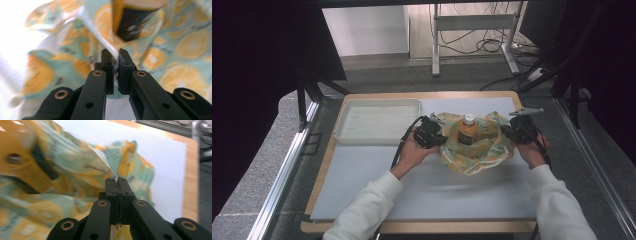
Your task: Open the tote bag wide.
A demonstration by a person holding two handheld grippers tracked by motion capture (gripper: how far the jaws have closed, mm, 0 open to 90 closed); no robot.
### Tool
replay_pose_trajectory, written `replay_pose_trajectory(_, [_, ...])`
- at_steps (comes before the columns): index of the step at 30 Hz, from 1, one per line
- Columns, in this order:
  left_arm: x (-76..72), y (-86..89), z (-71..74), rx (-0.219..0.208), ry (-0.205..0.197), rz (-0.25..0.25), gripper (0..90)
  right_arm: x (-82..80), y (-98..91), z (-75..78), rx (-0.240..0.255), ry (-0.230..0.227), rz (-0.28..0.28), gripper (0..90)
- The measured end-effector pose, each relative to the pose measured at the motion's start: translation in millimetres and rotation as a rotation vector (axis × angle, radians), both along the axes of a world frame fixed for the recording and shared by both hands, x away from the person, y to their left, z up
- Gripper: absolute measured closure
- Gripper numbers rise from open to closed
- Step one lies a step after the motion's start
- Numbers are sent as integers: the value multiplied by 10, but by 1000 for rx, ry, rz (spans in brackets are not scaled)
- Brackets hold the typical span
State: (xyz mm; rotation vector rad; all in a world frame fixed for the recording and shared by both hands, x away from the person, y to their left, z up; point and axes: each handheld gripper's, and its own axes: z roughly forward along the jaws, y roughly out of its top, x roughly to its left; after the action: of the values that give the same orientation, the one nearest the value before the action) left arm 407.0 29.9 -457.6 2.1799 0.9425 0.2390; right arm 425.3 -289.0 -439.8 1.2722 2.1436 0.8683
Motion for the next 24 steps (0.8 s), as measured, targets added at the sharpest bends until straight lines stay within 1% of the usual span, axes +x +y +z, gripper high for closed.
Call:
replay_pose_trajectory(1, [9, 39, -27, -8, 14, 16, 862, 12, -26, -19, -5, 5, -15, 879])
replay_pose_trajectory(4, [34, 136, -111, -13, 34, 35, 862, 56, -129, -96, -2, 26, -52, 878])
replay_pose_trajectory(6, [46, 158, -152, -13, 44, 40, 862, 83, -207, -154, 6, 45, -70, 879])
replay_pose_trajectory(10, [80, 188, -227, -9, 66, 44, 862, 101, -321, -244, 12, 68, -98, 878])
replay_pose_trajectory(16, [45, 187, -342, 7, 89, 35, 860, 92, -431, -370, 21, 113, -108, 877])
replay_pose_trajectory(18, [37, 183, -387, 18, 96, 34, 859, 85, -435, -412, 25, 125, -103, 876])
replay_pose_trajectory(22, [26, 162, -507, 45, 118, 25, 857, 68, -403, -518, 9, 151, -93, 874])
replay_pose_trajectory(24, [19, 166, -550, 43, 124, 26, 856, 59, -391, -562, 4, 158, -88, 874])
